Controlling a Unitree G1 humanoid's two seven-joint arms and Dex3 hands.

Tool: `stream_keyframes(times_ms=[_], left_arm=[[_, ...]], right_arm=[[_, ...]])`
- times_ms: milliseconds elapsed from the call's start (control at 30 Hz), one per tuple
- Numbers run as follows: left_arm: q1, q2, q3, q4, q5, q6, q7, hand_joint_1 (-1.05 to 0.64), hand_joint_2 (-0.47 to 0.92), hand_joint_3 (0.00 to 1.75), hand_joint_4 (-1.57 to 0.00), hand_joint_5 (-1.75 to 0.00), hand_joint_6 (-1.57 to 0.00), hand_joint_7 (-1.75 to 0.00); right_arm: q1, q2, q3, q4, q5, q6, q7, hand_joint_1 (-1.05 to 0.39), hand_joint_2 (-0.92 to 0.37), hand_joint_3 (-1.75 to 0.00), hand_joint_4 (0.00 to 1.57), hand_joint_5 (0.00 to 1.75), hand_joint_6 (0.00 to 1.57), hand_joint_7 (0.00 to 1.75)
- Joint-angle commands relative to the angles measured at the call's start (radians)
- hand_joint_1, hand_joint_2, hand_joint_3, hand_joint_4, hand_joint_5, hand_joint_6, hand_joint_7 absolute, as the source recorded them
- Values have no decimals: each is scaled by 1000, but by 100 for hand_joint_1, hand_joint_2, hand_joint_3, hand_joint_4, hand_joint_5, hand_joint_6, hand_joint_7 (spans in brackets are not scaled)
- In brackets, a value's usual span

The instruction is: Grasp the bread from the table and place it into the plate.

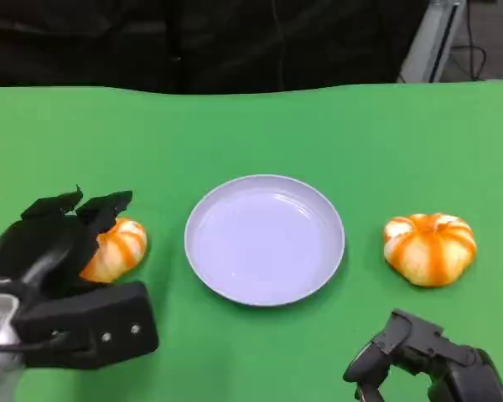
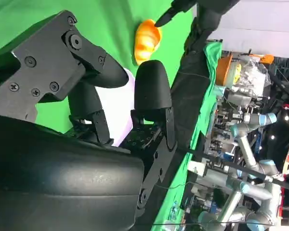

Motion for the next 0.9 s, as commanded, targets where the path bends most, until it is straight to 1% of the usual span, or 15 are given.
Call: stream_keyframes(times_ms=[33, 167, 267, 500, 633, 667, 700, 767, 900], left_arm=[[-28, 16, -23, 19, 20, 29, 14, -57, 92, 3, 0, -11, -15, 0], [-178, -30, -118, 270, 90, 84, 60, -60, 92, 4, -1, -12, -16, -1], [-214, -34, -145, 329, 90, 92, 82, -60, 92, 4, -1, -12, -16, -1], [-340, -72, -222, 563, 75, 107, 104, -55, 91, 1, -3, -15, -18, -1], [-368, -78, -241, 624, 58, 97, 121, -52, 91, 0, -5, -17, -20, -1], [-396, -90, -256, 695, 55, 93, 107, -52, 91, 0, -5, -17, -21, -1], [-419, -100, -268, 760, 49, 84, 98, -50, 91, 3, -11, -20, -23, -2], [-452, -113, -285, 856, 36, 64, 101, -46, 92, 5, -17, -22, -28, -3], [-483, -122, -301, 946, 14, 29, 134, -43, 92, 6, -21, -21, -31, -4]], right_arm=[[4, -6, -9, -5, 6, -1, -3, -13, -39, -123, 70, 162, 76, 133], [11, -7, -6, -12, 1, 1, -3, -12, -39, -123, 70, 161, 76, 132], [14, -6, -4, -16, -1, 5, -4, -12, -39, -123, 70, 161, 77, 131], [31, -5, 1, -30, -8, -2, -6, -10, -38, -125, 70, 160, 78, 131], [32, -4, 2, -32, -10, -1, -7, -10, -37, -127, 71, 160, 78, 131], [32, -3, 3, -32, -13, -1, -8, -11, -37, -127, 71, 160, 78, 131], [32, -2, 4, -32, -14, -3, -9, -10, -37, -127, 71, 160, 78, 131], [32, -2, 3, -30, -17, -7, -12, -10, -37, -127, 71, 160, 78, 131], [33, -3, 2, -32, -14, -4, -10, -10, -37, -126, 71, 160, 78, 130]])
